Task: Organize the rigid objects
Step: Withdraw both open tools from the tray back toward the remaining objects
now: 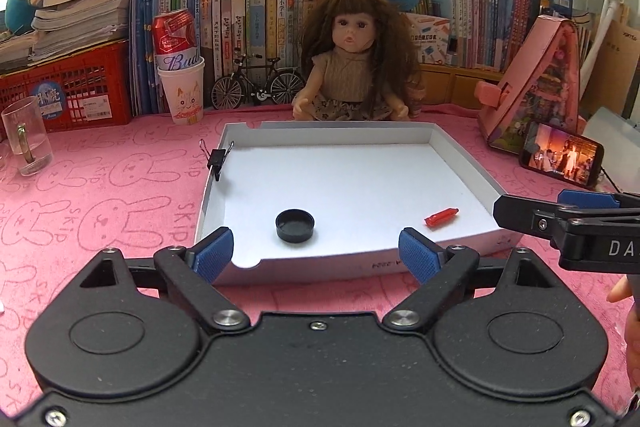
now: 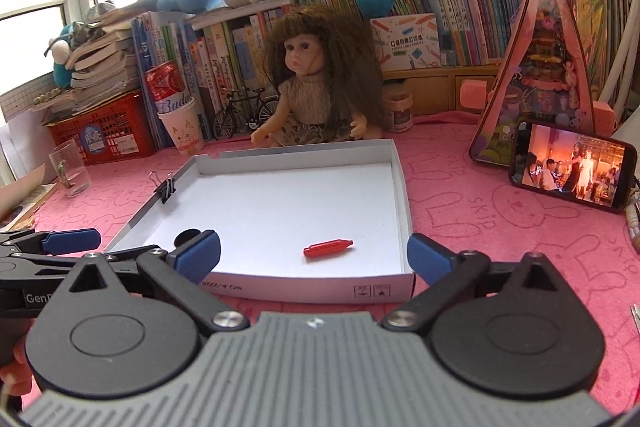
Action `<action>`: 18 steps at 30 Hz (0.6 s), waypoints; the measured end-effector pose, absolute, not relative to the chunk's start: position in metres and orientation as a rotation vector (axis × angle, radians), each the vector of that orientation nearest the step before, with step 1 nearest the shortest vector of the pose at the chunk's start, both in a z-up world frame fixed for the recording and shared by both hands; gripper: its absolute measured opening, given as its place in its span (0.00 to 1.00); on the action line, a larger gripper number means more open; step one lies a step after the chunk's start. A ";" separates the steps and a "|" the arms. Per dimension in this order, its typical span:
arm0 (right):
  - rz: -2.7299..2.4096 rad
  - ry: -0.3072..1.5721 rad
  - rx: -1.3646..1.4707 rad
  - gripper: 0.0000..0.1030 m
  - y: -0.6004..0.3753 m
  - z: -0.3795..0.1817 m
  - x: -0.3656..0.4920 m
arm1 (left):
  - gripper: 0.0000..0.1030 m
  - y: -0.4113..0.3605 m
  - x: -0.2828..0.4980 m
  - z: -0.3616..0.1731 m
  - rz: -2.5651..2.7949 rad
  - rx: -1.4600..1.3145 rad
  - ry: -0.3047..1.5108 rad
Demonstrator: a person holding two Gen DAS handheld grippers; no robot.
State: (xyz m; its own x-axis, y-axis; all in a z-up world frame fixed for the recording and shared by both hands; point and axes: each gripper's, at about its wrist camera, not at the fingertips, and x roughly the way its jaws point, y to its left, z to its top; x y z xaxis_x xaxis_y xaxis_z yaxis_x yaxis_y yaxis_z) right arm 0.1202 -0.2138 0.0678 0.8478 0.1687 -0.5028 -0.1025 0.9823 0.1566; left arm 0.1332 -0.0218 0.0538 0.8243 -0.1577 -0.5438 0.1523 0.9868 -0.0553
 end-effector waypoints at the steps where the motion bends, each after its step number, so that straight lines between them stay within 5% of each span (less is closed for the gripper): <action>1: 0.149 0.537 0.124 1.00 -0.214 0.068 0.116 | 0.87 -0.021 0.129 0.054 -0.166 -0.011 0.575; 18: 0.174 0.472 0.025 1.00 -0.208 0.065 0.058 | 0.89 -0.010 0.073 0.048 -0.203 -0.002 0.526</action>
State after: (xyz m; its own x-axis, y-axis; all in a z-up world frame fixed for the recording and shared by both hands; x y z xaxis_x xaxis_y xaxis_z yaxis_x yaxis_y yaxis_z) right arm 0.0578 -0.2077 0.0645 0.8762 0.1720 -0.4502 -0.1607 0.9850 0.0636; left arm 0.0731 -0.0096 0.0477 0.8453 -0.1931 -0.4983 0.1923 0.9799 -0.0536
